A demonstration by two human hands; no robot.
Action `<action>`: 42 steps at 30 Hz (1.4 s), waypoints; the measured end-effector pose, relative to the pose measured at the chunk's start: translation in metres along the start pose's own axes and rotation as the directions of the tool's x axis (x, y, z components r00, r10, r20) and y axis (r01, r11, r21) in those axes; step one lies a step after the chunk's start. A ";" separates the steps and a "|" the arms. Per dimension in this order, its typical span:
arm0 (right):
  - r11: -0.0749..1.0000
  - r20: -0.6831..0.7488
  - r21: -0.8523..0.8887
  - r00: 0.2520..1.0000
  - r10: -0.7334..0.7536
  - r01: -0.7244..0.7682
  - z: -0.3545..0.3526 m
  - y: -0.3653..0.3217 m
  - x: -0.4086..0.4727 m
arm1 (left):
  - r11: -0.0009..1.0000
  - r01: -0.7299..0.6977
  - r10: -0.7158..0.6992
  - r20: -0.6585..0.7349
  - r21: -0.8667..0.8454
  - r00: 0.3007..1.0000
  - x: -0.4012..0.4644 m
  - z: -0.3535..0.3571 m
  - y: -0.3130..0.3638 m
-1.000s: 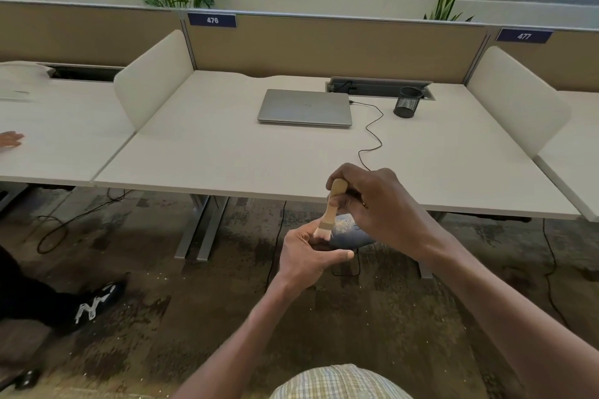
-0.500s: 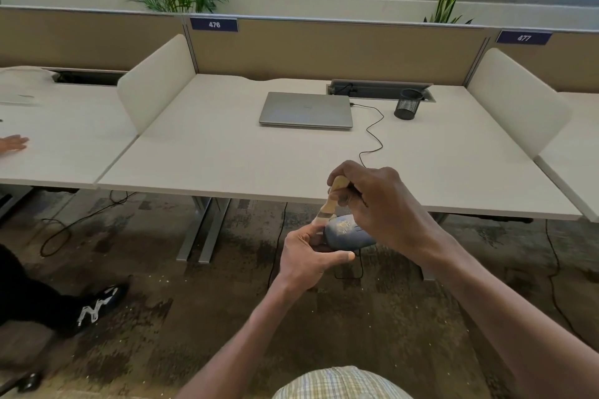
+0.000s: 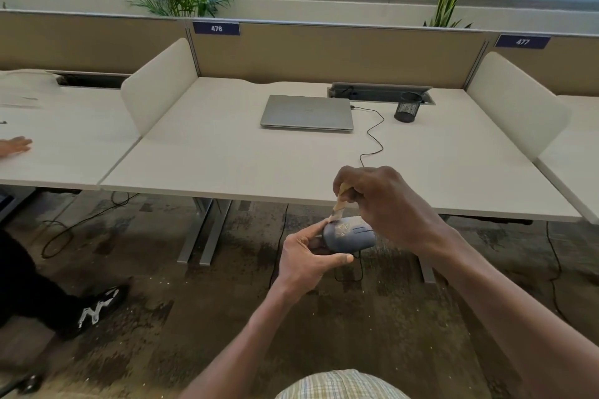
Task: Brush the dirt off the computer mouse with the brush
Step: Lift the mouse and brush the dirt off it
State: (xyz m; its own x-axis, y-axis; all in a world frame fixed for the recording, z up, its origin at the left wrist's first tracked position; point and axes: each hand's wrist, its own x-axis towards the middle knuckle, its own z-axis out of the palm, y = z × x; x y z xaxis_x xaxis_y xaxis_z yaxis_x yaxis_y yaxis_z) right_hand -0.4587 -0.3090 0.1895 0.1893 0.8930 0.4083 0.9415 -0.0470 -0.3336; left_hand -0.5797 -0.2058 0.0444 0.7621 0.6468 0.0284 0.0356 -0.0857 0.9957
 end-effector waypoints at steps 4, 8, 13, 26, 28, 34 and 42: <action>0.997 -0.016 0.072 1.000 -0.018 0.019 0.001 -0.001 0.003 | 1.000 0.000 0.000 -0.012 0.006 1.000 0.000 -0.001 -0.001; 1.000 0.005 -0.011 1.000 0.008 -0.008 0.002 0.004 0.002 | 1.000 0.027 -0.027 -0.006 -0.009 1.000 -0.001 -0.003 -0.004; 0.998 0.017 0.063 1.000 -0.016 0.014 0.005 0.003 0.003 | 0.999 0.040 -0.040 -0.015 -0.007 0.999 -0.002 -0.007 -0.007; 1.000 0.011 -0.004 1.000 0.008 -0.008 0.015 0.004 0.004 | 0.998 0.064 -0.065 -0.028 -0.025 0.998 -0.008 -0.022 -0.011; 0.998 -0.001 0.057 1.000 0.008 -0.008 0.016 0.003 0.005 | 0.998 0.063 -0.064 -0.028 -0.028 0.998 -0.009 -0.023 -0.012; 0.998 0.005 0.050 0.999 0.037 -0.038 0.023 0.002 0.008 | 0.996 0.083 -0.084 -0.046 -0.024 0.995 -0.011 -0.027 -0.017; 0.996 -0.007 0.087 1.000 0.030 -0.030 0.027 0.006 0.004 | 0.996 0.083 -0.085 -0.056 -0.036 0.995 -0.014 -0.030 -0.019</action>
State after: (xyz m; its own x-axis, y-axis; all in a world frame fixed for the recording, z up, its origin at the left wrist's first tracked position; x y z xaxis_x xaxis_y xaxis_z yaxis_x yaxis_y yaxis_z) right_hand -0.4598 -0.2936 0.1656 0.2196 0.8881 0.4039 0.9077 -0.0343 -0.4182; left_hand -0.6099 -0.1904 0.0278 0.7189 0.6933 -0.0511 0.0752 -0.0044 0.9972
